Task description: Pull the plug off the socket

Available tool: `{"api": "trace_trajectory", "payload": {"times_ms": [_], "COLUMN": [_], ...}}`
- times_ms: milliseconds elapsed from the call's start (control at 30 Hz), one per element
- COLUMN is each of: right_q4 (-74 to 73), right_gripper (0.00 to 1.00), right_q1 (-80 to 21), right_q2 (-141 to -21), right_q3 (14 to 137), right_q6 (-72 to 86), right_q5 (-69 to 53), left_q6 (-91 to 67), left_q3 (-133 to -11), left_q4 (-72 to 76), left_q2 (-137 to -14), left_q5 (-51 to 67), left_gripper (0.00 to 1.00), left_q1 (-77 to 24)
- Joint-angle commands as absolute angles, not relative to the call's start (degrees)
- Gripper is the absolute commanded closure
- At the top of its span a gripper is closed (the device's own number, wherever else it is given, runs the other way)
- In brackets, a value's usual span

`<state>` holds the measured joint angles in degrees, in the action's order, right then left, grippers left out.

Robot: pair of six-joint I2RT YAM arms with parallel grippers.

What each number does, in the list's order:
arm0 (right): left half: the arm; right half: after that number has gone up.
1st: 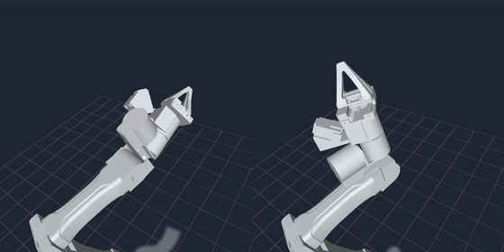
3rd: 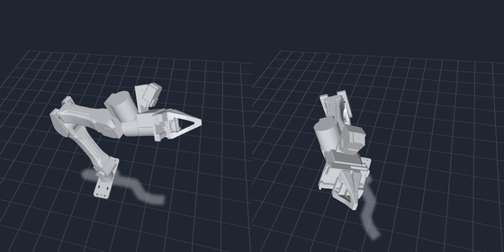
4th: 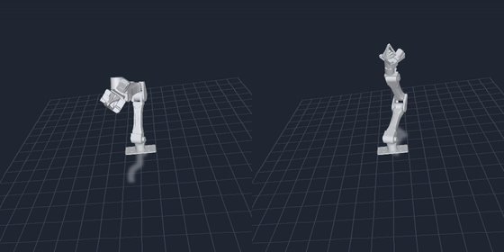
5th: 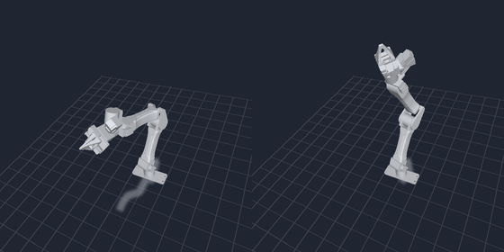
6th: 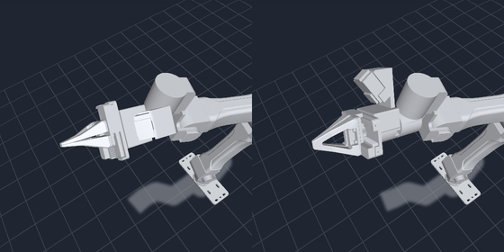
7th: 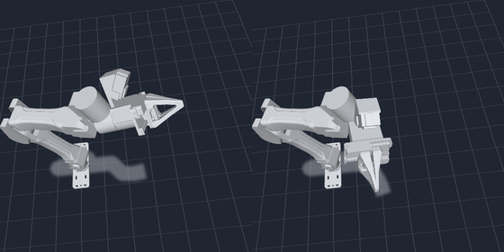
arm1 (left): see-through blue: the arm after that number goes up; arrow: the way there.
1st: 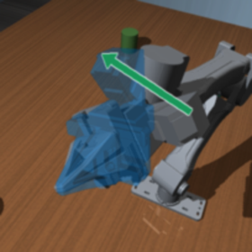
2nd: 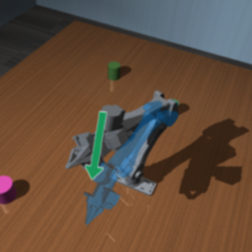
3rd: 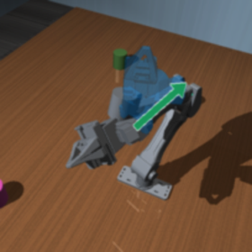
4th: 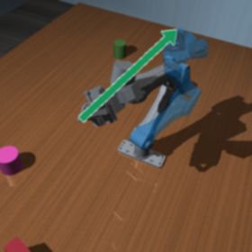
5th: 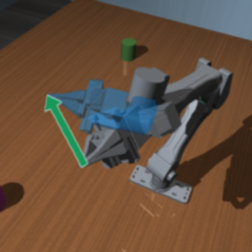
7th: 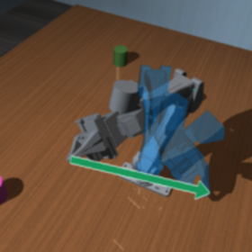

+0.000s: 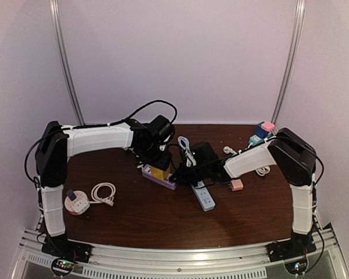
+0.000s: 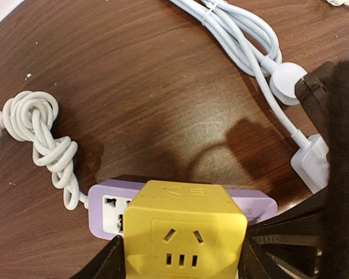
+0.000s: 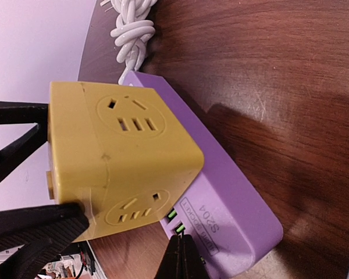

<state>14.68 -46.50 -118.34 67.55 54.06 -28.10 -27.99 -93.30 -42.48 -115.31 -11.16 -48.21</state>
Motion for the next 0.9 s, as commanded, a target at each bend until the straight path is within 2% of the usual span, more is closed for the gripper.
{"api": "trace_trajectory", "payload": {"times_ms": [0, 100, 267, 600, 700, 867], "right_q4": [13.24, 13.52, 13.42, 13.34, 13.35, 13.23], "right_gripper": [1.0, 1.0, 1.0, 1.0, 1.0, 1.0], "right_q1": [-47.18, -47.13, -47.21, -47.19, -47.19, -47.12], "right_q2": [-120.18, -120.33, -120.51, -120.93, -121.03, -121.41], "right_q3": [68.26, 68.03, 67.77, 67.85, 67.93, 67.94], "right_q6": [54.97, 55.43, 55.51, 55.46, 55.37, 55.33], "right_q5": [-26.47, -26.59, -26.53, -26.27, -26.26, -26.16], "left_q6": [-26.61, -26.24, -26.2, -25.41, -25.13, -25.15], "left_q3": [-94.03, -93.6, -91.5, -91.31, -91.24, -91.94], "left_q4": [-46.1, -46.89, -46.7, -46.56, -46.54, -46.57], "left_q2": [-116.72, -117.03, -117.25, -117.55, -117.6, -117.43], "left_q5": [-8.29, -9.14, -8.93, -7.4, -7.13, -7.32], "left_gripper": [0.64, 0.51, 0.41, 0.29, 0.28, 0.39], "left_q1": [-48.43, -48.38, -48.34, -47.77, -47.43, -47.28]}}
